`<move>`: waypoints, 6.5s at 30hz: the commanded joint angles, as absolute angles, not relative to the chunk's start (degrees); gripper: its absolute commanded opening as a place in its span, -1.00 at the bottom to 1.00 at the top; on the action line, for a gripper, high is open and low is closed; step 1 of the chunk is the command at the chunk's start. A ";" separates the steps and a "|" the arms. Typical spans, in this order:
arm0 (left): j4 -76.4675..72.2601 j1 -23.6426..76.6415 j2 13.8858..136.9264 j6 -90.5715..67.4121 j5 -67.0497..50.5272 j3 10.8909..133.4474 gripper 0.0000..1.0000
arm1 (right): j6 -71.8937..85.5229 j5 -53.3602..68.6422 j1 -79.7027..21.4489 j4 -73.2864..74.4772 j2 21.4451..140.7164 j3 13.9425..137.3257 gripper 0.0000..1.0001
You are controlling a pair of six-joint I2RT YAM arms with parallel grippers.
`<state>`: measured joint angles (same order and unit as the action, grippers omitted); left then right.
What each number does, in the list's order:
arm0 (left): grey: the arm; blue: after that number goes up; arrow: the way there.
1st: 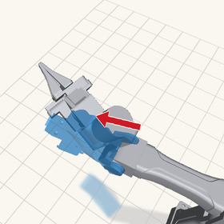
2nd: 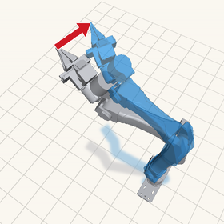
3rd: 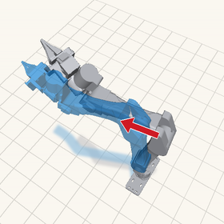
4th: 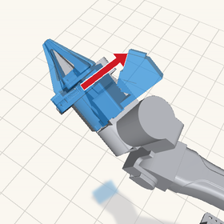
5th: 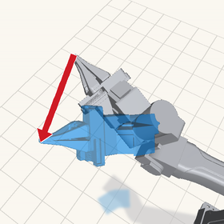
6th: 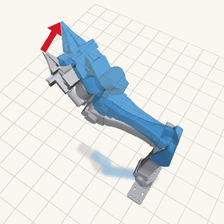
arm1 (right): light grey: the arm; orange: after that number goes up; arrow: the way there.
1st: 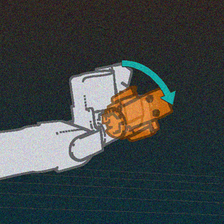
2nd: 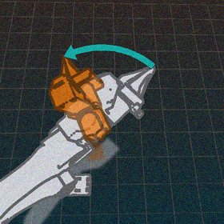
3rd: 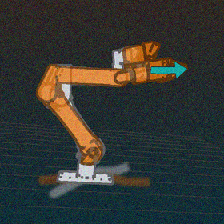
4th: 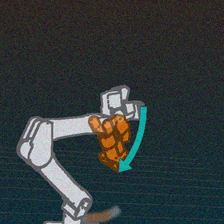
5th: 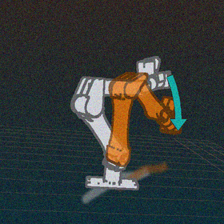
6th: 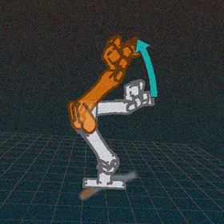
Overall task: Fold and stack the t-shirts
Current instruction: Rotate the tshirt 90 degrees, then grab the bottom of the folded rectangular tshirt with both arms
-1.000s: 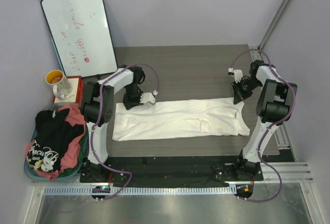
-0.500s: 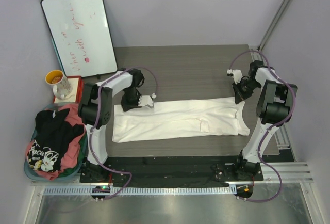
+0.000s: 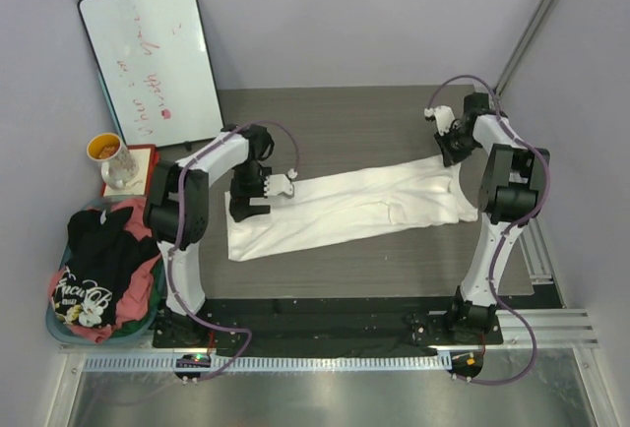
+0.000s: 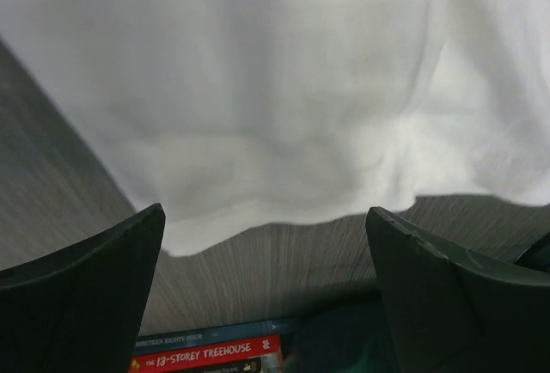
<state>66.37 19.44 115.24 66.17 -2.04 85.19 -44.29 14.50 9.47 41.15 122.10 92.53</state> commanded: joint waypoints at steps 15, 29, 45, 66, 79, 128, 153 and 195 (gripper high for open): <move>66.18 19.60 106.27 64.07 -3.78 88.42 0.99 | -40.44 -2.17 -3.68 3.18 152.76 134.22 -0.93; 56.61 19.42 102.74 63.11 -4.39 81.65 1.00 | -24.26 11.62 -6.50 12.16 125.85 115.37 -0.84; 32.17 10.29 103.36 43.25 9.67 84.11 1.00 | -39.38 35.33 -21.18 48.07 129.37 116.35 -0.98; 30.76 9.84 105.65 44.82 7.03 86.83 1.00 | -46.67 29.19 -28.65 54.41 129.64 103.10 -0.98; 31.99 9.93 107.75 47.46 6.42 88.68 1.00 | -52.64 18.55 -24.44 53.44 113.75 79.11 -0.98; 31.46 10.55 105.64 47.90 7.12 85.96 1.00 | -34.98 -8.64 -11.86 14.48 142.02 117.15 -0.98; 29.88 10.46 105.47 45.97 12.83 84.03 0.99 | -32.69 10.47 -25.13 14.25 160.05 142.39 -0.99; 36.11 19.95 118.81 43.08 -10.07 103.77 0.47 | -32.35 23.10 -6.15 26.36 133.24 117.68 -0.98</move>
